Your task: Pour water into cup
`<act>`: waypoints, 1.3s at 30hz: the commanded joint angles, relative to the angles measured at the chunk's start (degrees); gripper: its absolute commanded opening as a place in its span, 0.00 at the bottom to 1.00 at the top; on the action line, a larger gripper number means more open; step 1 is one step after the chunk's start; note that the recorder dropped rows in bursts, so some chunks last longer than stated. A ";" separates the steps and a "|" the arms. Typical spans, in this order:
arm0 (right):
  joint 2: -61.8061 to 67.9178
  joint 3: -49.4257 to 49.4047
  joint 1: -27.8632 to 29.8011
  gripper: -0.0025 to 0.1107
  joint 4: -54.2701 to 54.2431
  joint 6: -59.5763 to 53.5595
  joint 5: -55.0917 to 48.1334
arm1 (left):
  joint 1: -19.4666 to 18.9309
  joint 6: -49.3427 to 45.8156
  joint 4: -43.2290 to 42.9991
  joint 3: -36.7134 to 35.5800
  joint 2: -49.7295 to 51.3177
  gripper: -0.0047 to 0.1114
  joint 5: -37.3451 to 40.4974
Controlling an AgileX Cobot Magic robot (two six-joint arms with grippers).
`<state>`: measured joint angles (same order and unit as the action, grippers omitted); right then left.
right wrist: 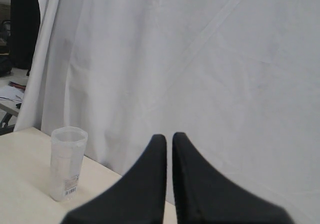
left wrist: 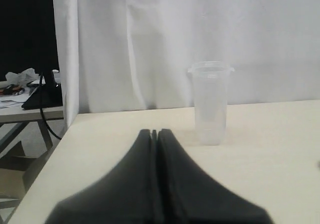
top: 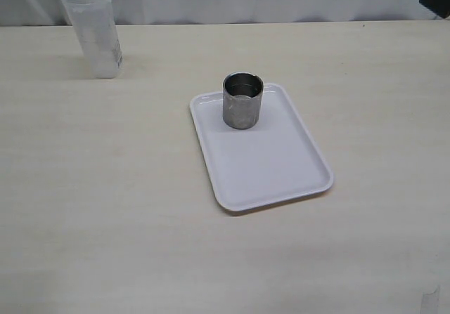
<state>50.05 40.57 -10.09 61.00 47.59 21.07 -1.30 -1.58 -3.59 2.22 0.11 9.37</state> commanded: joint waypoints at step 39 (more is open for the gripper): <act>-0.26 -0.25 -0.02 0.06 -0.34 0.14 0.02 | 0.35 0.45 1.31 -2.22 -0.11 0.04 8.47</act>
<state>50.05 40.57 -10.09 61.00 47.59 21.07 -1.30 -1.58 -2.55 0.16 0.11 17.96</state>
